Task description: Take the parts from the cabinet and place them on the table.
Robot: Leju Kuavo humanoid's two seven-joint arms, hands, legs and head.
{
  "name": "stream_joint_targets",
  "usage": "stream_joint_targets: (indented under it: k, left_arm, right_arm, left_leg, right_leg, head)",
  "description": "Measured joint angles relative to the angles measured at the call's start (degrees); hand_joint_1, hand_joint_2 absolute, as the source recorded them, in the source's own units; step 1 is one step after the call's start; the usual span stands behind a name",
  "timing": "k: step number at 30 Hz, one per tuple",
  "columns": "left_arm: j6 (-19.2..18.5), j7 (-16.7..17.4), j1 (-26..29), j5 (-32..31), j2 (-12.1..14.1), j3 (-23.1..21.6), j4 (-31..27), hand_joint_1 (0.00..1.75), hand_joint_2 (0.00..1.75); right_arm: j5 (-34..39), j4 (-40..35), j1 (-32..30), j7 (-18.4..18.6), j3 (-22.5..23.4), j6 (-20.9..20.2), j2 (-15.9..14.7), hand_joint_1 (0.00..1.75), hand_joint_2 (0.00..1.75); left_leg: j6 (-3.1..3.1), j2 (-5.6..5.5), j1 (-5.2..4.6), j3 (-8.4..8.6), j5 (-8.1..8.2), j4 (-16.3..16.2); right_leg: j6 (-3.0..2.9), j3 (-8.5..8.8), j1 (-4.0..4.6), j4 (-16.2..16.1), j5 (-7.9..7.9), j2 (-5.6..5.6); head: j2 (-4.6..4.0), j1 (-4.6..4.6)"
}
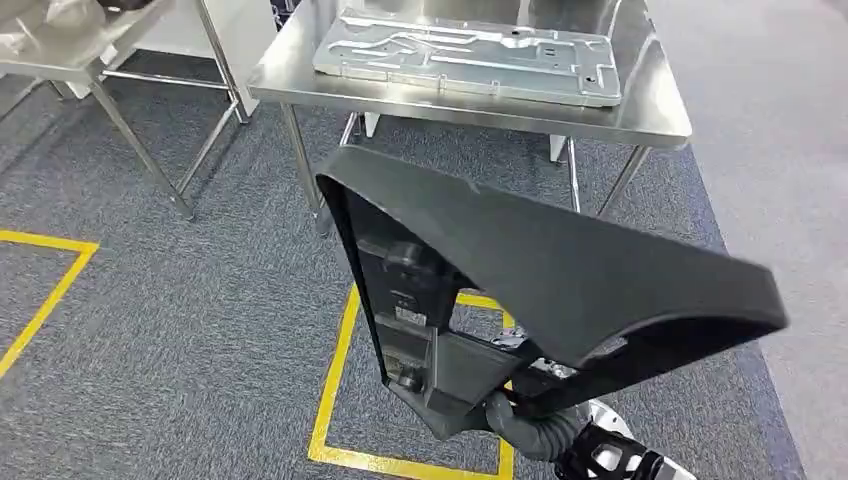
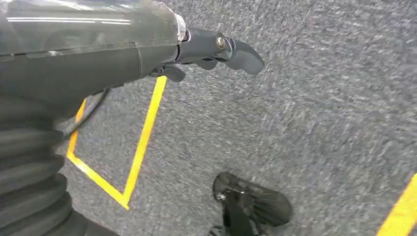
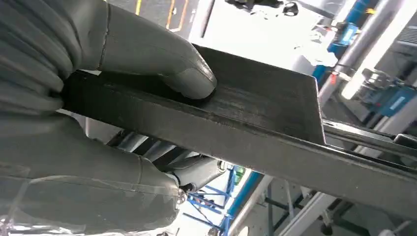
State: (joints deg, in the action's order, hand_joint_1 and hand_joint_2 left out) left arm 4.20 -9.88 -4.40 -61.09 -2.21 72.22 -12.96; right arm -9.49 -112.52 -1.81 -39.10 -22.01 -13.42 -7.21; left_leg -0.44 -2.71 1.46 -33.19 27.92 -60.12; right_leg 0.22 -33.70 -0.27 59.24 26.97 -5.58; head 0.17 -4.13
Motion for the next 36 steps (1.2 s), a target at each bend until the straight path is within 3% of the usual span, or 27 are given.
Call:
stream_joint_targets:
  k: [1, 2, 3, 4, 5, 6, 7, 8, 10, 11, 14, 15, 16, 18, 20, 21, 22, 23, 25, 26, 27, 30, 32, 33, 35, 36]
  left_arm:
    - [-0.2, -0.2, -0.1, 0.0, 0.0, 0.0, 0.0, 0.00, 1.75]
    - [-0.6, -0.4, -0.4, -0.2, -0.1, -0.1, 0.0, 0.00, 1.75]
    - [-0.6, -0.4, -0.2, -0.4, -0.1, -0.1, 0.0, 0.00, 1.75]
    - [-0.8, -0.3, -0.1, -0.6, -0.1, -0.1, 0.0, 0.00, 1.75]
    - [-1.0, -0.2, 0.0, -0.7, 0.0, -0.1, 0.0, 0.00, 1.75]
    - [-1.0, -0.1, 0.0, -0.7, 0.0, -0.1, 0.0, 0.00, 1.75]
    - [-1.1, -0.1, 0.0, -0.7, 0.0, -0.1, 0.0, 0.00, 1.75]
    - [-1.2, -0.1, 0.0, -0.7, 0.0, -0.1, 0.0, 0.00, 1.75]
    - [-1.6, 0.0, -0.1, -0.7, 0.0, -0.1, 0.0, 0.00, 1.75]
    - [-1.6, -0.1, -0.1, -0.7, -0.1, -0.1, 0.0, 0.00, 1.75]
    - [-1.7, -0.1, -0.2, -0.7, -0.1, -0.1, 0.0, 0.00, 1.75]
    - [-1.7, -0.1, -0.2, -0.7, -0.1, -0.1, 0.0, 0.00, 1.75]
    - [-1.7, -0.1, -0.3, -0.7, 0.0, -0.1, 0.0, 0.00, 1.75]
    - [-1.7, 0.0, -0.4, -0.7, 0.0, -0.1, 0.0, 0.00, 1.75]
    - [-1.6, 0.1, -0.3, -0.6, 0.0, -0.1, 0.0, 0.00, 1.75]
    - [-1.6, 0.2, -0.2, -0.5, 0.0, -0.1, 0.0, 0.00, 1.75]
    - [-1.6, 0.2, -0.1, -0.5, 0.1, -0.1, 0.0, 0.00, 1.75]
    - [-1.6, 0.2, -0.1, -0.5, 0.1, -0.1, 0.0, 0.00, 1.75]
    - [-1.6, 0.2, -0.1, -0.5, 0.2, -0.1, 0.0, 0.00, 1.75]
    - [-1.6, 0.2, -0.1, -0.5, 0.2, -0.1, 0.0, 0.00, 1.75]
    - [-1.6, 0.2, -0.3, -0.5, 0.2, -0.1, 0.0, 0.00, 1.75]
    - [-1.6, 0.2, -0.2, -0.5, 0.2, -0.1, 0.0, 0.00, 1.75]
    - [-1.6, 0.2, -0.3, -0.5, 0.1, -0.1, 0.0, 0.00, 1.75]
    - [-1.6, 0.2, -0.3, -0.5, 0.1, -0.1, 0.0, 0.00, 1.75]
    - [-1.6, 0.2, -0.3, -0.5, 0.1, -0.1, 0.0, 0.00, 1.75]
    - [-1.6, 0.2, -0.2, -0.5, 0.1, -0.1, 0.0, 0.00, 1.75]
  right_arm:
    - [-0.7, 0.0, -0.2, 0.0, 0.1, 0.0, 0.0, 1.73, 1.75]
    - [-1.8, 0.0, -0.1, 0.0, 0.3, 0.1, 0.0, 1.73, 1.75]
    - [-2.1, 0.0, 0.0, 0.0, 0.3, 0.1, 0.0, 1.73, 1.75]
    - [-2.3, 0.0, -0.1, 0.0, 0.3, 0.2, 0.0, 1.73, 1.75]
    - [-2.5, 0.0, -0.2, 0.0, 0.3, 0.2, 0.0, 1.73, 1.75]
    - [-2.5, 0.0, -0.2, 0.0, 0.3, 0.2, 0.0, 1.73, 1.75]
    - [-2.5, 0.0, -0.2, 0.0, 0.3, 0.2, 0.0, 1.73, 1.75]
    - [-2.5, 0.0, -0.2, 0.0, 0.4, 0.2, 0.0, 1.73, 1.75]
    - [-2.5, 0.0, -0.1, 0.0, 0.6, 0.2, 0.0, 1.73, 1.75]
    - [-2.5, 0.0, -0.1, 0.0, 0.7, 0.2, 0.0, 1.73, 1.75]
    - [-2.6, -0.4, -0.1, 0.0, 0.7, 0.3, 0.2, 1.73, 1.75]
    - [-2.5, -0.4, -0.1, 0.0, 0.7, 0.3, 0.2, 1.73, 1.75]
    - [-2.5, -0.6, -0.2, 0.0, 0.7, 0.3, 0.3, 1.73, 1.75]
    - [-2.5, -0.7, 0.1, 0.0, 0.7, 0.2, 0.6, 1.73, 1.75]
    - [-2.5, -0.7, 0.1, 0.0, 0.7, 0.1, 0.7, 1.73, 1.75]
    - [-2.5, -0.7, 0.1, 0.0, 0.7, 0.0, 0.7, 1.73, 1.75]
    - [-2.4, -0.7, 0.1, 0.0, 0.7, -0.1, 0.7, 1.73, 1.75]
    - [-2.3, -0.7, 0.1, 0.0, 0.7, -0.1, 0.7, 1.73, 1.75]
    - [-2.3, -0.7, 0.1, 0.0, 0.7, -0.1, 0.9, 1.73, 1.75]
    - [-2.3, -0.7, 0.1, 0.0, 0.7, -0.1, 0.9, 1.73, 1.75]
    - [-2.3, -0.7, 0.2, 0.0, 0.7, -0.1, 1.0, 1.73, 1.75]
    - [-2.2, -0.7, 0.2, 0.0, 0.7, -0.1, 1.0, 1.73, 1.75]
    - [-2.2, -0.7, 0.3, 0.0, 0.7, -0.1, 1.0, 1.73, 1.75]
    - [-2.2, -0.7, 0.4, 0.0, 0.7, -0.1, 1.0, 1.73, 1.75]
    - [-2.2, -0.7, 0.2, 0.0, 0.7, 0.0, 1.0, 1.73, 1.75]
    - [-2.2, -0.7, 0.1, 0.0, 0.7, 0.0, 1.0, 1.73, 1.75]
  left_leg:
    - [0.62, 0.45, -0.38, 0.02, 0.10, -0.1]
    - [1.58, 1.34, -0.03, 0.67, -0.30, 0.8]
    - [1.77, 1.66, -0.09, 0.73, -0.22, 0.8]
    - [1.92, 2.02, -0.16, 0.74, -0.12, 0.8]
    - [1.98, 2.36, -0.21, 0.77, -0.03, 0.8]
    - [1.93, 2.57, -0.21, 0.82, 0.06, 0.8]
    - [1.89, 2.71, -0.21, 0.99, 0.18, 0.8]
    - [1.80, 2.82, -0.21, 1.22, 0.34, 0.8]
    - [1.45, 2.93, -0.21, 1.89, 0.70, 0.9]
    - [1.20, 2.97, -0.38, 1.95, 0.86, 0.9]
    - [0.20, 3.28, -0.36, 2.12, 1.01, 1.4]
    - [-0.11, 3.36, -0.42, 2.41, 1.04, 1.7]
    - [-0.37, 3.36, -0.37, 2.54, 1.51, 1.3]
    - [-0.44, 3.26, -0.51, 0.04, 4.50, -4.2]
    - [-0.59, 3.23, -0.41, -4.97, 8.39, -13.7]
    - [-0.68, 3.23, -0.41, -6.45, 8.62, -16.0]
    - [-0.65, 3.23, -0.41, -6.69, 7.16, -15.6]
    - [-0.54, 3.23, -0.43, -5.46, 4.64, -12.3]
    - [-0.15, 3.18, -0.42, -0.86, -1.15, -1.9]
    - [0.22, 2.98, -0.48, 0.34, -0.50, 0.3]
    - [0.37, 2.99, -0.80, 0.43, -0.61, 1.0]
    - [1.20, 2.99, -1.05, 0.31, -0.61, 1.0]
    - [1.78, 3.10, -0.51, 0.79, -0.88, 1.7]
    - [2.03, 3.13, -0.47, 0.83, -0.83, 1.7]
    - [2.14, 3.18, -0.52, 0.83, -0.72, 1.6]
    - [2.15, 3.19, -0.53, 0.85, -0.61, 1.6]
  right_leg:
    - [0.53, -0.08, -0.10, -0.2, -0.02, -0.46]
    - [1.49, -0.99, 0.03, 2.4, 1.65, 3.62]
    - [1.83, -2.91, -0.12, 6.0, 3.65, 4.75]
    - [2.08, -5.48, -0.28, 10.9, 5.82, 5.10]
    - [2.23, -7.65, -0.46, 14.8, 7.01, 5.21]
    - [2.34, -8.87, -0.59, 16.7, 6.94, 5.27]
    - [2.36, -8.62, -0.67, 15.6, 5.38, 5.30]
    - [2.24, -7.16, -0.66, 12.5, 3.07, 5.32]
    - [1.43, -1.93, -0.48, 2.0, -2.11, 5.68]
    - [1.09, -1.04, -0.15, 0.2, -1.14, 6.02]
    - [0.34, -1.23, 0.31, -0.2, -0.96, 5.60]
    - [0.01, -1.07, 0.29, -0.5, -1.09, 5.51]
    - [-0.54, -0.31, -0.60, -1.5, -1.47, 5.52]
    - [-1.03, 0.15, -0.34, -1.8, -1.26, 5.53]
    - [-1.45, 0.34, -0.05, -1.7, -0.95, 5.51]
    - [-1.56, 0.44, 0.06, -1.7, -0.86, 5.40]
    - [-1.56, 0.70, 0.15, -1.7, -0.70, 5.23]
    - [-1.49, 1.00, 0.18, -1.6, -0.52, 5.09]
    - [-1.15, 1.66, 0.18, -1.3, 0.05, 4.90]
    - [-0.90, 1.71, 0.15, -1.2, 0.27, 4.88]
    - [-0.52, 1.45, 0.52, -0.7, 0.52, 4.70]
    - [0.33, 1.50, 0.26, -1.0, 0.48, 4.71]
    - [1.01, 1.09, 0.15, 0.6, 1.76, 4.95]
    - [1.34, -0.55, 0.01, 4.0, 3.74, 5.03]
    - [1.82, -5.43, -0.39, 13.2, 7.55, 5.18]
    - [1.98, -7.43, -0.50, 16.5, 8.12, 5.24]
  head:
    - [0.00, 0.00]
    - [0.00, 0.02]
    - [0.00, 0.02]
    - [0.00, 0.00]
    - [0.00, 0.00]
    - [0.00, 0.00]
    - [0.00, 0.00]
    - [0.00, 0.00]
    - [0.00, 0.00]
    - [0.00, 0.00]
    - [0.00, 0.00]
    - [0.00, 0.00]
    - [0.00, 0.00]
    - [0.00, 0.00]
    - [0.00, -0.02]
    - [0.00, 0.00]
    - [0.00, 0.00]
    - [0.00, -0.02]
    - [0.00, 0.00]
    - [0.00, 0.00]
    - [0.00, 0.00]
    - [0.00, 0.00]
    - [0.00, 0.02]
    - [0.00, 0.00]
    - [0.00, 0.00]
    - [0.00, 0.00]
